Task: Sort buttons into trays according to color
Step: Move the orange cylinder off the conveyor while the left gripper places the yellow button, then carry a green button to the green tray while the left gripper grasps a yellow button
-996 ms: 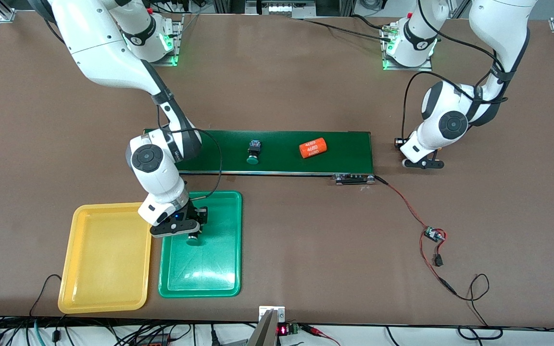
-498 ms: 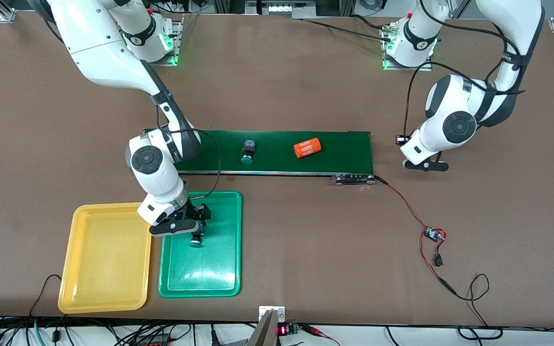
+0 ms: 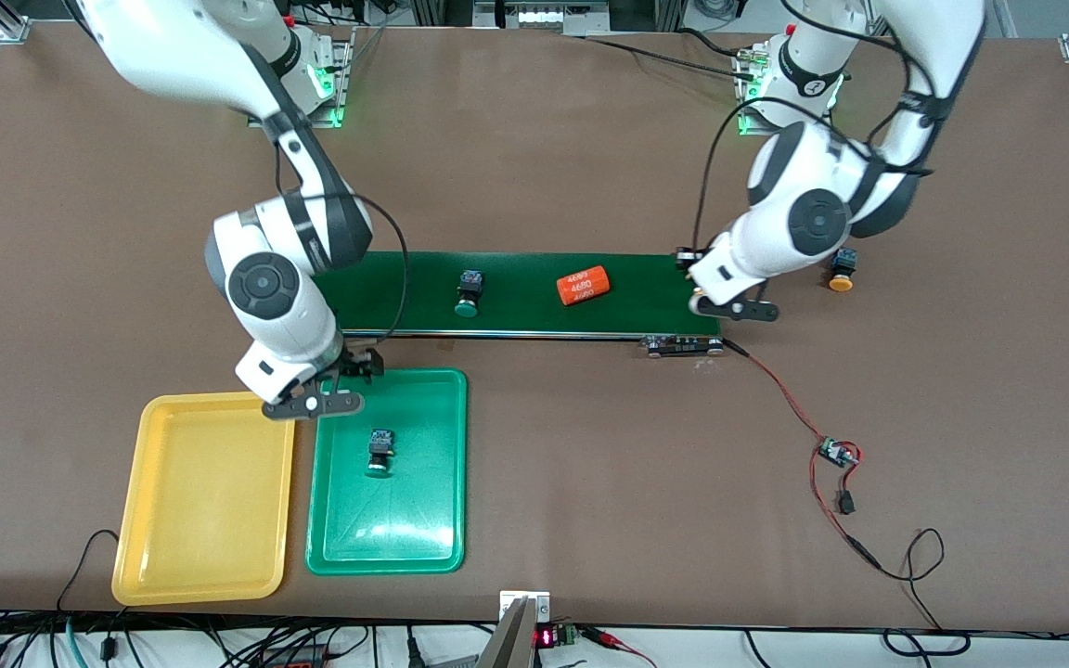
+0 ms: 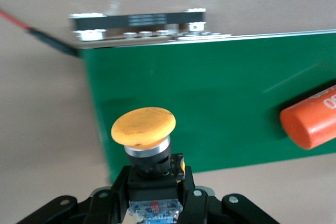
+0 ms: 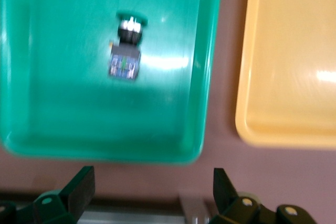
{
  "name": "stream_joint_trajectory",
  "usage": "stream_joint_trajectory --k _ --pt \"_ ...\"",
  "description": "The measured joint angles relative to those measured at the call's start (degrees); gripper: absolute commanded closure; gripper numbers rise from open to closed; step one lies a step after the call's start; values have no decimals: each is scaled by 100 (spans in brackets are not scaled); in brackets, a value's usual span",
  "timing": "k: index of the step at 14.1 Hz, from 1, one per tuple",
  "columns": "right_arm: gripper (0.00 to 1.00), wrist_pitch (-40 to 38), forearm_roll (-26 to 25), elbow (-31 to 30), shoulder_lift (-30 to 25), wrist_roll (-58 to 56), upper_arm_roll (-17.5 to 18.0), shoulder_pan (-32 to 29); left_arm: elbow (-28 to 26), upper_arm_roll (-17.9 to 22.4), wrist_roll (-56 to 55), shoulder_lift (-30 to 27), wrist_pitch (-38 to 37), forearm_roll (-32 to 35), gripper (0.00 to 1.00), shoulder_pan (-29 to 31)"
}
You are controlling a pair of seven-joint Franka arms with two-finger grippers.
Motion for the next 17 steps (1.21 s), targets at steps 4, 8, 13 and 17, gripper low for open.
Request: stream_joint_trajectory --k 4,8,13,17 --pt "0 -117 401 -815 -766 11 76 11 -1 0 -136 416 319 0 0 -122" --pt "0 736 433 -2136 -1437 657 102 158 113 12 -136 281 202 0 0 -54" --pt "0 1227 434 -2697 -1557 1785 136 890 521 586 -131 -381 -1511 196 0 210" --pt "0 1244 433 -2705 -1554 1793 134 974 472 1088 5 -404 -2166 1424 0 428"
